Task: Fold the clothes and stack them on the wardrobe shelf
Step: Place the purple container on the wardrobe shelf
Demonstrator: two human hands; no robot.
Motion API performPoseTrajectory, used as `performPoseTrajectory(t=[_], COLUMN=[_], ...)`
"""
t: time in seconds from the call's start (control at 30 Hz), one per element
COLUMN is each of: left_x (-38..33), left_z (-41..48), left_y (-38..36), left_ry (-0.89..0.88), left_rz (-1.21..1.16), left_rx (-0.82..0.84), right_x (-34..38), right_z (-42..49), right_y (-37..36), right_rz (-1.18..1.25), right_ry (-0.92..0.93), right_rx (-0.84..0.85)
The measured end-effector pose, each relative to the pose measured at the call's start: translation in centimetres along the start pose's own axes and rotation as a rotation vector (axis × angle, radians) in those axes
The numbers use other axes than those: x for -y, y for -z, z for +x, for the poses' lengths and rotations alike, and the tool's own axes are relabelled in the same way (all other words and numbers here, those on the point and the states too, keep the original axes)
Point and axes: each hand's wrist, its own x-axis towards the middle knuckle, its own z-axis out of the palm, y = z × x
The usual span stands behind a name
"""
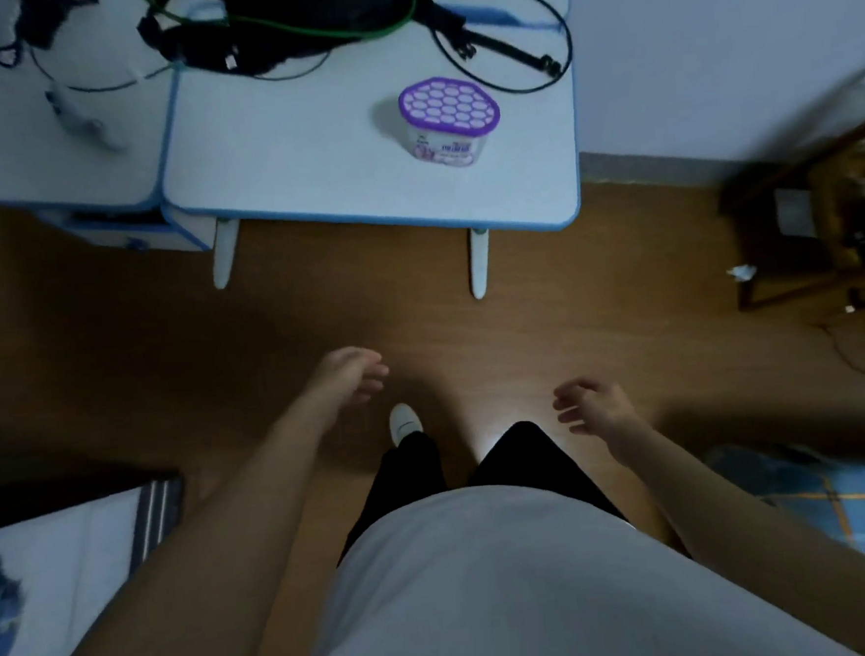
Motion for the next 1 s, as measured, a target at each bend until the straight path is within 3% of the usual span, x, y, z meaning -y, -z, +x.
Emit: performPoseTrajectory(t=[0.23,0.43,0.57,0.7,0.87,1.0], left_x=[-18.8,-28.6,-30.4,-28.5,-25.2,-25.0], left_z=[6.9,12.8,15.3,16.0,16.4,16.3], left_y=[-1.1,-1.6,-3.3,-6.3,-9.0,-9.3], left_ry=[-0.336,-0.454,-0.418,-0.409,-0.359,-0.21], left_rz=[-0.058,0.035,0.148,0.167,0.031,-0.263], left_rx=[-0.105,-0.348,-0.339,-0.501,-0.494,-0.406], right_x=[6.4,17.7,25.7,31.0,31.6,31.8], right_z=[3.6,7.4,10.8,16.1,21.3,24.0], right_y=[-0.4,-0.4,0.3,0.6,0.0,-0.8], right_rz=[0.018,0.158,0.294,0.277,0.194,0.2], right_ry=[-0.009,0.225,0.369,0.37,0.308,0.353], right_rx=[0.051,0.113,0.043,0.027,0.234,0.359])
